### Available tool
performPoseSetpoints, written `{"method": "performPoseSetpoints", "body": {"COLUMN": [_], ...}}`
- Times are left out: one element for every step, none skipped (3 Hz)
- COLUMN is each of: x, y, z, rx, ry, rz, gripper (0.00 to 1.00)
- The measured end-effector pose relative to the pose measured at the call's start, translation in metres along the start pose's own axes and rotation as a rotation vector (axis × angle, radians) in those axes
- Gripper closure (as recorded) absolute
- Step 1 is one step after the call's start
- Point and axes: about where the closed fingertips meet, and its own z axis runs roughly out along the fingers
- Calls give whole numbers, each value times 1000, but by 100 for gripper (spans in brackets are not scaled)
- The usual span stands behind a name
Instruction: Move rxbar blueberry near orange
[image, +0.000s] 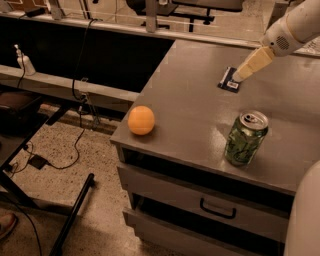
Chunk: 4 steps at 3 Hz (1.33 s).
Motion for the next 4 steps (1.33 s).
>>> {"method": "performPoseSetpoints", "body": {"x": [6,8,10,14], "y": [-9,-10,-10,-10], "z": [25,53,70,95], "rx": [-2,-19,-22,-38], "ry": [-59,-131,-159,-158], "rz": [29,-11,-54,-67], "gripper": [0,0,0,1]}}
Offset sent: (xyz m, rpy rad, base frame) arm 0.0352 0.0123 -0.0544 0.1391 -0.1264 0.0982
